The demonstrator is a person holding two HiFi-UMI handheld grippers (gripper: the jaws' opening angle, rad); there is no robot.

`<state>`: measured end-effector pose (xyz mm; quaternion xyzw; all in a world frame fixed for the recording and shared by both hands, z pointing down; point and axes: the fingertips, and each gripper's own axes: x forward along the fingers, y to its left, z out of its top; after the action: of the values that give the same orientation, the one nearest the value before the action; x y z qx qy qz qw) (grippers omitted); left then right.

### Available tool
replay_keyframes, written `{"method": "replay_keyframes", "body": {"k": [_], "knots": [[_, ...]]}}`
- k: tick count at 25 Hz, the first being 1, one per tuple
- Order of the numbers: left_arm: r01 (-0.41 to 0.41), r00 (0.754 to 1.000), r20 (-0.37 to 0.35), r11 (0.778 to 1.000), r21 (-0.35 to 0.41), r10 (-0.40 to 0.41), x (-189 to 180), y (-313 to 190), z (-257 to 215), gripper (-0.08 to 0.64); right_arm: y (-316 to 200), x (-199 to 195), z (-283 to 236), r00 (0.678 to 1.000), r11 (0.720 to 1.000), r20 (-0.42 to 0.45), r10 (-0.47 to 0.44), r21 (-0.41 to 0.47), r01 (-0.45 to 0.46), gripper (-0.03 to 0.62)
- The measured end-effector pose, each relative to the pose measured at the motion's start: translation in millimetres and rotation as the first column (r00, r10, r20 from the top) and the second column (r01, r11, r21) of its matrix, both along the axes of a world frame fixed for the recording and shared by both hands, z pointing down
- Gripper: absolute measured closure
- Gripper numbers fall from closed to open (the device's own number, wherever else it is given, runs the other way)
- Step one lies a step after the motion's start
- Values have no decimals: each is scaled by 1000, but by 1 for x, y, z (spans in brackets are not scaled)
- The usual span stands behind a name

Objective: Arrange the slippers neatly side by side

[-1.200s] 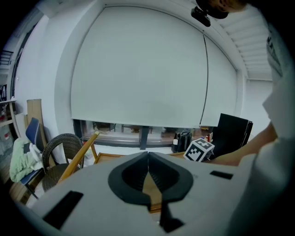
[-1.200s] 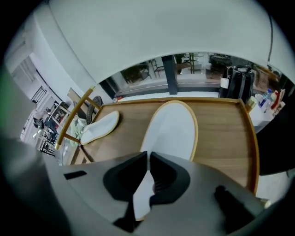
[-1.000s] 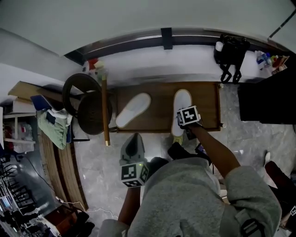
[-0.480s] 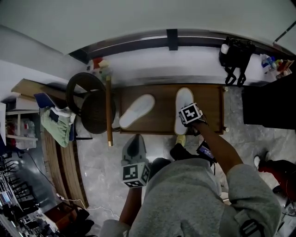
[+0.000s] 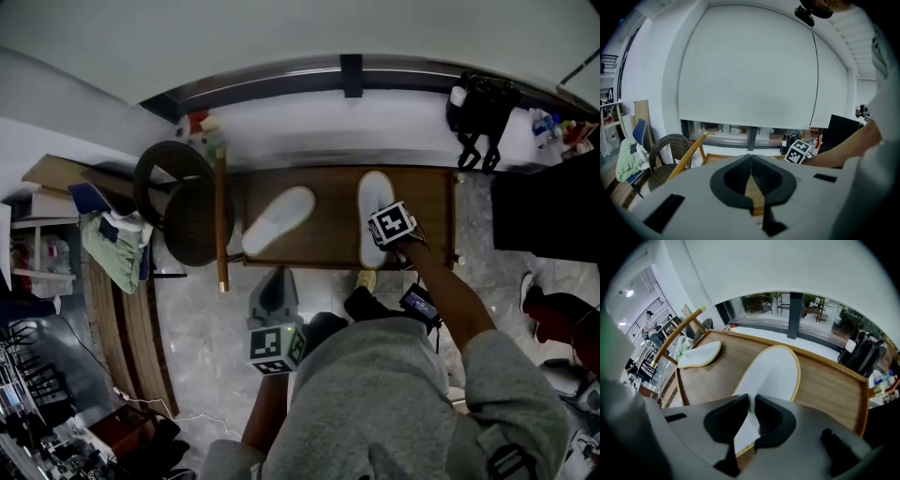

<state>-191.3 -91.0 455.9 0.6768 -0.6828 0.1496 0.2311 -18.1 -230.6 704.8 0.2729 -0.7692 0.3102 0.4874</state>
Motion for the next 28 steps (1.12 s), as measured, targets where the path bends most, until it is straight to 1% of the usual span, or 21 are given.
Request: {"method": "replay_keyframes", "body": {"k": [2,7,9,14,17,20,23,26,28], "knots": [[-2,1000,-4,1000,-1,2,1,-1,0,545,0,2,-3,1000,1000,19,14,9,-14,549],[-23,1000,-5,1000,-5,23,-2,-2,4,545,5,1,-17,992,998,113,52,15,-54,483],[-29,1000,-4,1000,2,29,-6,-6,3,545,1,-3,-27,987,997,148,68,31,-74,471],[-69,998,12,997,14,69,-7,-14,8,545,-2,-9,-64,959,990,273,80,91,-108,465],[-92,996,21,995,23,92,-11,-17,10,545,1,-13,-81,940,984,330,83,121,-129,463],[-118,993,25,993,13,118,-18,-20,16,545,5,-8,-99,935,973,341,96,167,-160,462],[-149,987,60,989,10,148,-31,-29,21,545,12,0,-116,932,959,342,121,202,-199,463],[-173,978,113,985,-16,174,-47,-39,35,543,21,5,-138,911,938,384,153,233,-255,463],[-194,972,128,980,-43,198,-54,-45,50,543,26,8,-152,902,919,397,171,266,-292,468]]}}
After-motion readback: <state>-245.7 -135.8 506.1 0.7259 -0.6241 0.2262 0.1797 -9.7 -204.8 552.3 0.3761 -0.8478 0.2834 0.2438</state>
